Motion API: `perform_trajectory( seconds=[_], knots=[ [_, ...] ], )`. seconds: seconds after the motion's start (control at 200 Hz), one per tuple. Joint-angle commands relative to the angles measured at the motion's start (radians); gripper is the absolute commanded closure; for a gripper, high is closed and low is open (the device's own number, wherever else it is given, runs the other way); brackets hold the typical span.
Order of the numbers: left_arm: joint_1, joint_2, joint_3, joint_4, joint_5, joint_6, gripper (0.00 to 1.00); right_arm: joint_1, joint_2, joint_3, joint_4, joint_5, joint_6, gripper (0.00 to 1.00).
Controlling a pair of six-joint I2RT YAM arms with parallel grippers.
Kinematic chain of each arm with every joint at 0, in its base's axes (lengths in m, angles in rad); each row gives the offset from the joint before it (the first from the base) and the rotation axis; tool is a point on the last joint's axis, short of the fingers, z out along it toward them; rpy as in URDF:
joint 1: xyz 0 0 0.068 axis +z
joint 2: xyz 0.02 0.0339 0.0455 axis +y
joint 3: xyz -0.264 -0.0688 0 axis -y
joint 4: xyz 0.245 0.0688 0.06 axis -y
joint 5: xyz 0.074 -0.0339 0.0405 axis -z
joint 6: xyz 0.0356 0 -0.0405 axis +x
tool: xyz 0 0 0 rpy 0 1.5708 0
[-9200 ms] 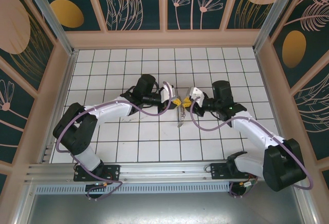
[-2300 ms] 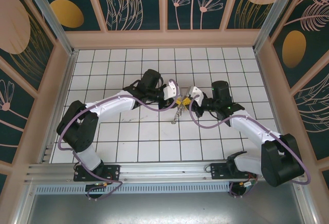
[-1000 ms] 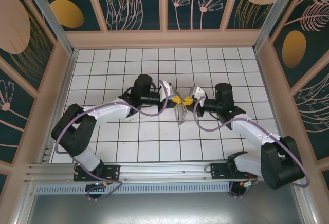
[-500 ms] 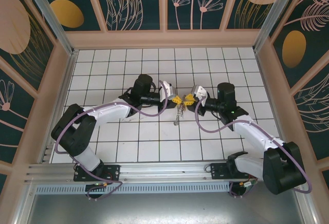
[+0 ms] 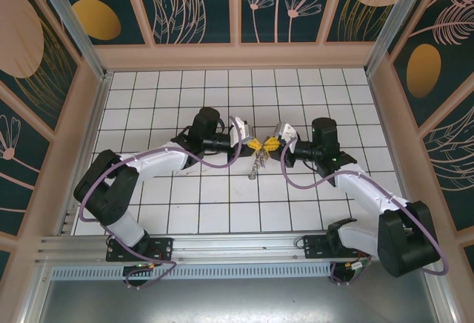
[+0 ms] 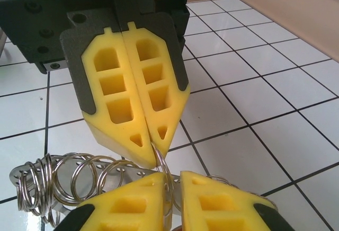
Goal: Put the keys on the keyring
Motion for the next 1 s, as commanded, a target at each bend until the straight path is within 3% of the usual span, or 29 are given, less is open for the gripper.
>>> perform_trajectory(
  seconds=[0.0,0.295,0.475,0.541,0.746,0.996],
  knots=[
    [-0.004,-0.004,0.032,0.009,0.051,0.013,1.00,0.000,0.010,0.032,0.044,-0.025,-0.001,0.86],
    [-0.004,-0.001,0.031,0.013,0.056,0.003,1.00,0.004,0.021,0.035,0.035,-0.022,-0.009,0.86],
    [-0.004,-0.002,0.033,0.003,0.046,0.008,1.00,0.008,0.022,0.044,0.025,-0.005,-0.005,1.00],
    [-0.004,0.000,0.066,-0.038,0.019,0.031,0.91,0.012,0.012,0.048,0.016,0.005,-0.006,1.00],
    [-0.005,0.008,0.120,-0.230,-0.057,0.138,0.86,0.034,0.003,0.093,-0.095,0.086,-0.070,1.00],
    [-0.005,0.028,0.187,-0.382,-0.115,0.223,0.87,0.057,-0.006,0.117,-0.129,0.111,-0.085,1.00]
  ],
)
